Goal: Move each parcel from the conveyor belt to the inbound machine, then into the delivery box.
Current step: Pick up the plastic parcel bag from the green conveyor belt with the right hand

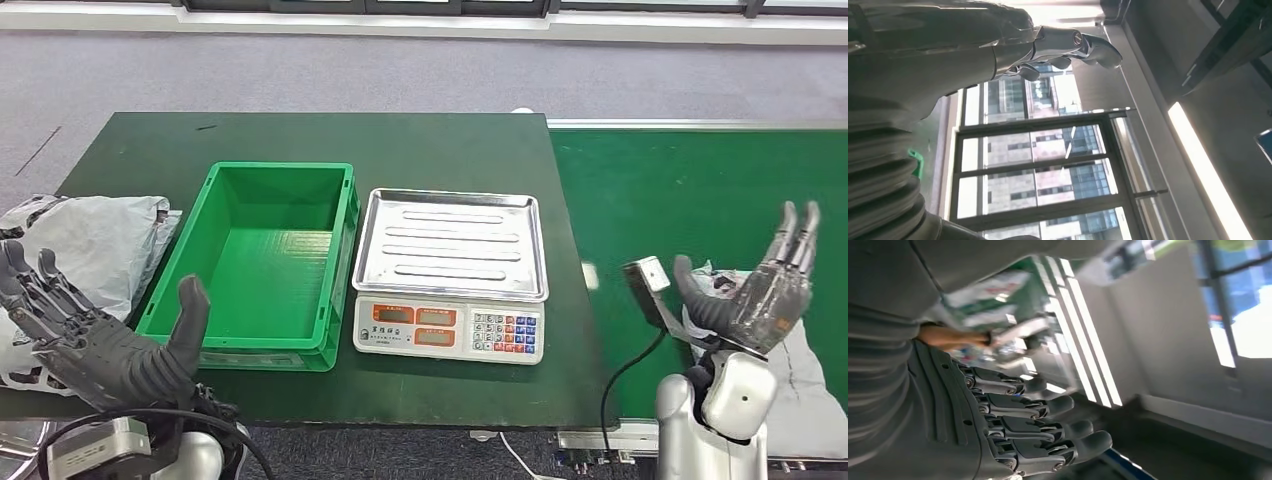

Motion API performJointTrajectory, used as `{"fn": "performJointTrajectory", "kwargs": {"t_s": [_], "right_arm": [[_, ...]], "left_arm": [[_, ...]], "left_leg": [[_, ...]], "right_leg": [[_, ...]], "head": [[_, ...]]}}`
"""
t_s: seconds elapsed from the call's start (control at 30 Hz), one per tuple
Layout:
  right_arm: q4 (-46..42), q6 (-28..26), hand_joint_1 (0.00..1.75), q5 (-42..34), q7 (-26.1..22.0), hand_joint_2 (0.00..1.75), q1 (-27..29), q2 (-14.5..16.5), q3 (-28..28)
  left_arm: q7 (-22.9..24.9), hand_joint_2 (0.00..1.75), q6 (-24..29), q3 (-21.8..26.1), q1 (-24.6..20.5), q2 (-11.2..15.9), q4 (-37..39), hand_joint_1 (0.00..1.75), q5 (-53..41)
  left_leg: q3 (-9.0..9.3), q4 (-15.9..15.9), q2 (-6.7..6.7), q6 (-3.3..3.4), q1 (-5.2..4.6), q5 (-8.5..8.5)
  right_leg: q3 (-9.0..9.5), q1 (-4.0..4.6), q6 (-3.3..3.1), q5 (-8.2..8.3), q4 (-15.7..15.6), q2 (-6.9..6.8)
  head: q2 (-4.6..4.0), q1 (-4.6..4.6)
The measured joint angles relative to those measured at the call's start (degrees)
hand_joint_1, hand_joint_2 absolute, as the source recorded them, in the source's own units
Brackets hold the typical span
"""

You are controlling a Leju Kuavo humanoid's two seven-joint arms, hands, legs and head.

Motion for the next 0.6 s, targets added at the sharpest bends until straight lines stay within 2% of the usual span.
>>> {"fn": "performJointTrajectory", "kwargs": {"t_s": [0.1,0.23,0.37,0.6], "right_arm": [[3.26,0.01,0.0,0.11,16.15,1.75,0.02,-7.44,8.44],[6.05,0.01,0.0,0.17,25.89,1.75,-0.73,-13.72,18.92],[7.91,-0.02,0.0,0.17,30.66,1.75,-1.67,-17.56,25.97],[9.7,-0.02,0.0,0.16,31.62,1.75,-2.15,-20.23,30.93]], "left_arm": [[0.0,1.75,0.0,1.21,0.02,-0.08,0.07,0.0,0.75],[0.0,1.75,0.0,2.33,-0.01,-0.16,0.28,0.0,1.42],[0.0,1.75,0.0,2.96,-0.03,-0.21,0.37,0.0,1.53],[0.0,1.75,0.0,3.48,-0.04,-0.26,0.42,0.0,1.53]], "left_leg": [[0.0,0.0,0.03,0.0,0.0,0.0],[0.03,-0.01,0.13,-0.01,0.01,0.0],[0.02,-0.01,0.11,-0.02,0.04,0.02],[0.01,-0.01,0.1,-0.01,0.03,0.01]], "right_leg": [[-0.03,0.0,0.0,0.0,0.0,0.04],[-0.09,0.01,0.0,0.0,0.01,0.12],[-0.07,0.04,-0.01,0.0,0.02,0.07],[-0.07,0.03,0.0,0.0,0.01,0.08]], "head": [[0.0,0.01],[0.0,-0.01],[0.0,0.0],[0.0,-0.01]]}}
